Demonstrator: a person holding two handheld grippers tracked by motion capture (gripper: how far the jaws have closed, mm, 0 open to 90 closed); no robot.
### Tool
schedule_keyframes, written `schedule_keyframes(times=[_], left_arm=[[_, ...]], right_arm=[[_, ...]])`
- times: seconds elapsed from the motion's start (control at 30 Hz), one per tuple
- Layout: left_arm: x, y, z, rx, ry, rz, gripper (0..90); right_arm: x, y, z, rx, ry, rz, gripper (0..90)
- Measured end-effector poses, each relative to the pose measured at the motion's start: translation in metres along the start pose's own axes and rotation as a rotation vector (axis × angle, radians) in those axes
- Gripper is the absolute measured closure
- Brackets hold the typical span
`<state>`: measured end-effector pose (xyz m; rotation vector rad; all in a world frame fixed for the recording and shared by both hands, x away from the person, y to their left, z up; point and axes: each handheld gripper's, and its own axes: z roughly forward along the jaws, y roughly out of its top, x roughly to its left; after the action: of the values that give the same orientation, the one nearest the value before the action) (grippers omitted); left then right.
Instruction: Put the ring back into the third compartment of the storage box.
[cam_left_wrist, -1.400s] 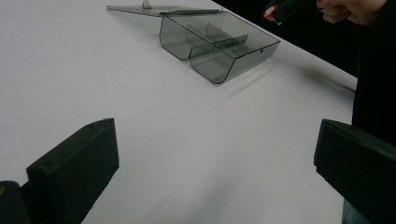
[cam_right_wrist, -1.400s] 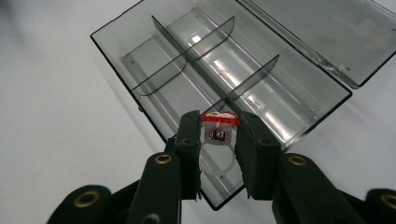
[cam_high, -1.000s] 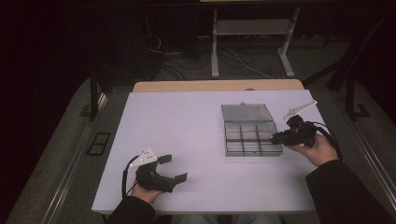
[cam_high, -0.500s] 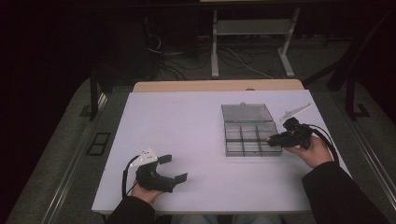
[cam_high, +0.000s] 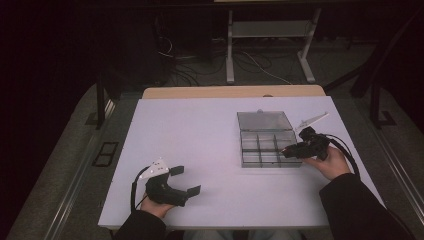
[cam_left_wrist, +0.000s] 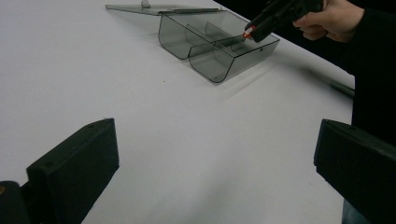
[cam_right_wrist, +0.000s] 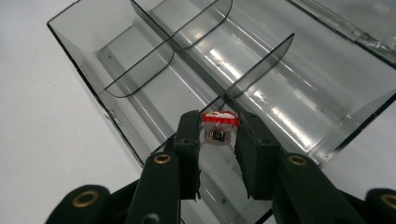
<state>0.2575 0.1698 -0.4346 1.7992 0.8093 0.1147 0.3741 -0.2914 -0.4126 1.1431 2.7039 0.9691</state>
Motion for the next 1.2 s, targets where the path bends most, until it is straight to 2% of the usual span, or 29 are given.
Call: schedule_keyframes(times=[0.27, 0.57, 0.7, 0.9, 1.1, 1.2], left_arm=[[0.000, 0.000, 0.000, 0.000, 0.000, -0.001, 0.0], [0.000, 0.000, 0.000, 0.001, 0.000, 0.000, 0.0], [0.000, 0.000, 0.000, 0.000, 0.000, 0.000, 0.0], [0.000, 0.000, 0.000, 0.000, -0.001, 0.000, 0.0], [0.000, 0.000, 0.000, 0.000, 0.000, -0.002, 0.0], [0.000, 0.000, 0.000, 0.000, -0.001, -0.001, 0.0]], right_arm=[[-0.002, -0.003, 0.005, 0.001, 0.010, 0.016, 67.0], [0.003, -0.001, -0.001, -0.012, 0.008, 0.015, 62.4], [0.005, -0.001, -0.007, -0.018, -0.002, 0.013, 57.1], [0.010, -0.002, -0.020, -0.058, -0.026, 0.033, 42.6], [0.015, -0.005, -0.035, -0.111, -0.029, 0.069, 11.3], [0.020, -0.008, -0.042, -0.136, -0.024, 0.086, 0.2]])
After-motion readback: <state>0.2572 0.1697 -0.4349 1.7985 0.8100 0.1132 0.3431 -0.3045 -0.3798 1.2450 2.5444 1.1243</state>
